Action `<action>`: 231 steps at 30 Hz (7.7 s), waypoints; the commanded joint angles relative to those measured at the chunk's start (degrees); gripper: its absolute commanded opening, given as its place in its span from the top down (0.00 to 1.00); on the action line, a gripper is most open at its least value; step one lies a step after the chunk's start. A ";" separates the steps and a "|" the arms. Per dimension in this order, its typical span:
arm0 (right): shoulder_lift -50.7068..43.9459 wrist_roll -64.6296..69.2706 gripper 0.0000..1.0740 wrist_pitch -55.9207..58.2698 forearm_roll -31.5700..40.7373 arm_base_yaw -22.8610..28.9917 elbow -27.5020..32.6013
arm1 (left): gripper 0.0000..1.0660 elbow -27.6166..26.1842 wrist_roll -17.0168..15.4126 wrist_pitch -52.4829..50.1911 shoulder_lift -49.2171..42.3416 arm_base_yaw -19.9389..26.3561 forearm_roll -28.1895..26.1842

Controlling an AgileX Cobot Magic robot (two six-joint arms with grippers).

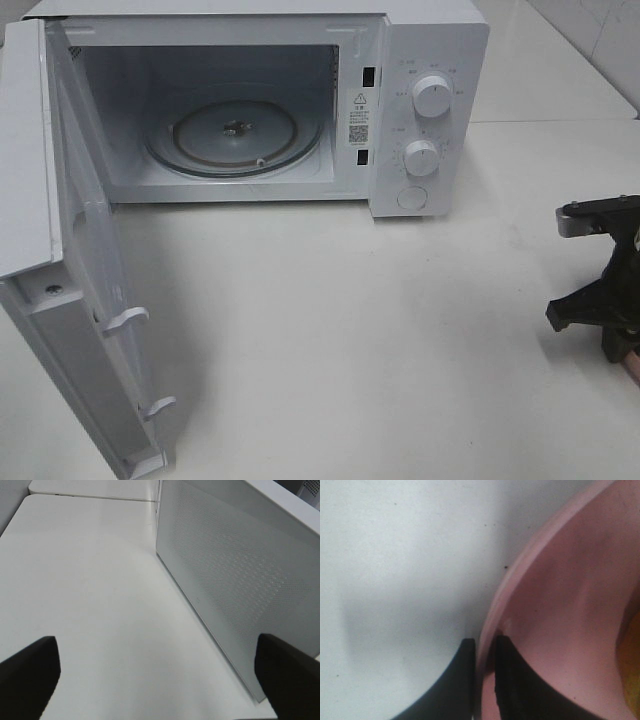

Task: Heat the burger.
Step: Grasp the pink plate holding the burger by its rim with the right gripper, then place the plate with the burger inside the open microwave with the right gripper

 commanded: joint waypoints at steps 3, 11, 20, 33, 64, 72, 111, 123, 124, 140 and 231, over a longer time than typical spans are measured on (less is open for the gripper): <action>0.57 1.43 1.00 -0.92 -0.34 -0.23 1.15 | 0.08 0.11 -0.06 -0.80 -0.80 0.00 -0.57; 0.57 6.19 1.00 0.86 -4.13 2.92 1.38 | 0.08 0.11 -0.06 -0.80 -0.80 0.00 -0.57; -1.66 17.19 1.00 5.79 -14.67 8.94 1.38 | 0.08 0.11 -0.06 -0.80 -0.80 0.00 -0.57; -4.13 22.06 1.00 14.84 -19.31 15.30 1.38 | 0.08 0.11 -0.06 -0.80 -0.80 0.00 -0.57; -22.40 25.10 1.00 22.46 -19.88 31.57 9.97 | 0.08 0.11 -0.06 -0.80 -0.80 0.00 -0.57; -22.40 25.32 1.00 24.64 -19.94 39.08 10.03 | 0.08 0.11 -0.06 -0.80 -0.80 0.00 -0.57; -22.40 13.41 0.99 25.95 -26.41 70.87 10.03 | 0.08 0.11 -0.06 -0.80 -0.80 0.00 -0.57; -22.40 3.55 1.00 19.14 -29.16 70.87 9.97 | 0.08 0.11 -0.06 -0.80 -0.80 0.00 -0.57; -22.40 2.58 1.00 18.28 -29.16 70.87 9.97 | 0.08 0.11 -0.06 -0.80 -0.80 0.00 -0.57; -22.40 -4.18 1.00 8.82 -36.33 69.33 9.97 | 0.08 0.11 -0.06 -0.80 -0.80 0.00 -0.57; -6.53 -88.12 1.00 -14.84 6.88 39.99 -12.20 | 0.08 0.11 -0.06 -0.80 -0.80 0.00 -0.57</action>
